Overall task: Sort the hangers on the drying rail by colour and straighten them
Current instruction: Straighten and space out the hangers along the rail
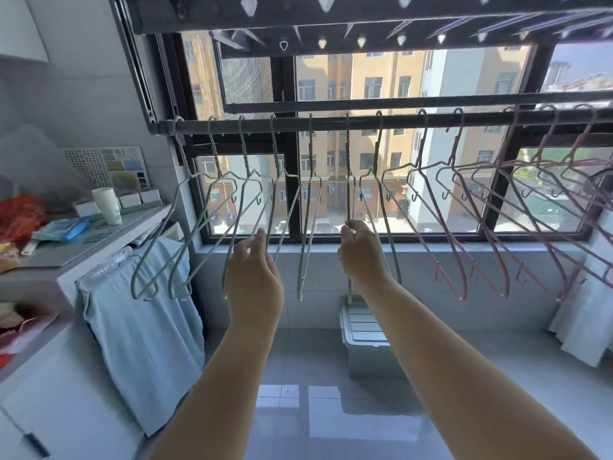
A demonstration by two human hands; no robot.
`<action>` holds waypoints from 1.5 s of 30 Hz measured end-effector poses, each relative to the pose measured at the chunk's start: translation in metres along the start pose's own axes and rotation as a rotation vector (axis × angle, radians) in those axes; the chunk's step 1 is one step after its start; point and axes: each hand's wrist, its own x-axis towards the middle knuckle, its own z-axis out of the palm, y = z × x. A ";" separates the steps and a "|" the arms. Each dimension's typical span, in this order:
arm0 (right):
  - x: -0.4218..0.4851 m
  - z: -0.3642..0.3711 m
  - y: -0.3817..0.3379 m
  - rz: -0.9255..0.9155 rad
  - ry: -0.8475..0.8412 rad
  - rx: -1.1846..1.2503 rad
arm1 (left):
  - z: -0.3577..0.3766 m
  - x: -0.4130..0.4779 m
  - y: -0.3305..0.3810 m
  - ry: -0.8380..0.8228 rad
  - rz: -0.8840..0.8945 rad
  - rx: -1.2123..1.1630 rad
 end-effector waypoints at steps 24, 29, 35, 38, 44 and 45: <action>-0.016 -0.057 0.011 0.082 -0.149 -0.027 | 0.025 -0.056 0.100 -0.448 -0.009 -0.493; -0.013 -0.059 0.019 0.093 -0.128 0.172 | 0.027 -0.059 0.098 -0.399 0.022 -0.525; -0.012 -0.054 0.025 0.126 -0.063 0.307 | 0.032 -0.059 0.098 -0.370 0.079 -0.540; -0.011 -0.055 0.026 0.132 -0.023 0.316 | 0.034 -0.058 0.099 -0.369 0.093 -0.549; -0.012 -0.064 0.024 0.146 -0.010 0.342 | 0.036 -0.058 0.104 -0.385 0.095 -0.571; -0.013 -0.065 0.023 0.146 -0.017 0.352 | 0.036 -0.059 0.104 -0.389 0.097 -0.570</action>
